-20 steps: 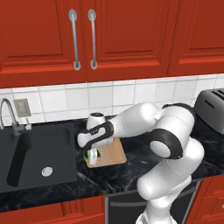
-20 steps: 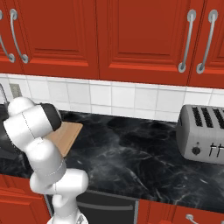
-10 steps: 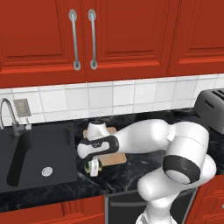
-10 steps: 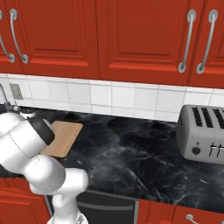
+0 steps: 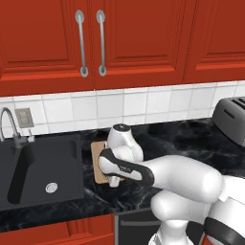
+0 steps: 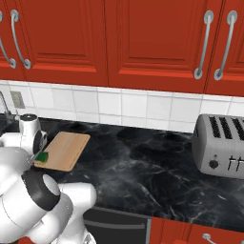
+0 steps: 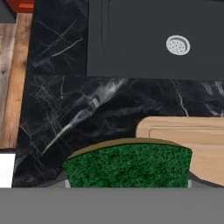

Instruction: Pick up the sponge from the counter and clean the cutting board by briefly scrubbing or pressing down on the cutting board. Once finished, release the sponge.

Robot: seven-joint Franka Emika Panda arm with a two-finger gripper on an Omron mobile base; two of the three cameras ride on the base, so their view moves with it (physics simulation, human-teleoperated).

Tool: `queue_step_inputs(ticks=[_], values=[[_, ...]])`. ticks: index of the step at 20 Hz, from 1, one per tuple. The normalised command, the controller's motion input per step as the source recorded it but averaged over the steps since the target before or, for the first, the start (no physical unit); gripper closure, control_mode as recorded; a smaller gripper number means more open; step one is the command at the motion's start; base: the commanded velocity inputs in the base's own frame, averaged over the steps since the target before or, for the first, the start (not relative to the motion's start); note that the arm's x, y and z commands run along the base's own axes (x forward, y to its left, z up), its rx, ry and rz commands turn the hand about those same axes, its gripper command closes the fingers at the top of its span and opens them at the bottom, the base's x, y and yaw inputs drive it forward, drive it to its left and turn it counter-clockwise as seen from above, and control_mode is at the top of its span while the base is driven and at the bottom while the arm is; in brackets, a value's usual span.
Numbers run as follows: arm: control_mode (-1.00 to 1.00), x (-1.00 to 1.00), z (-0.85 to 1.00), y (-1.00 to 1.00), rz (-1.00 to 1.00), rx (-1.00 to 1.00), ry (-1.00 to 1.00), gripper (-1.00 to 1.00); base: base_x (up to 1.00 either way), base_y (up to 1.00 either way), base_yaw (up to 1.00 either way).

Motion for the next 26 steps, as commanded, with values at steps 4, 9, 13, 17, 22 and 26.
queue_step_inputs(ticks=[4, 9, 13, 17, 22, 26], values=[[-1.0, 0.49, 0.64, -0.56, -0.02, 0.0, -0.01, 1.0, 0.0, 0.0, 0.0], [-1.0, 0.68, 0.36, -0.58, -0.09, 0.0, 0.03, 1.0, 0.0, 0.0, 0.0], [-1.0, 0.68, 0.16, -0.62, -0.17, 0.0, 0.11, 1.0, 0.0, 0.0, 0.0], [-1.0, 0.49, 0.03, -0.63, -0.19, -0.01, 0.09, 1.0, 0.0, 0.0, 0.0], [-1.0, 0.13, -0.04, -0.67, -0.22, -0.01, 0.06, 1.0, 0.0, 0.0, 0.0], [-1.0, 0.0, -0.26, -0.67, -0.23, 0.0, 0.1, 1.0, 0.0, 0.0, 0.0]])
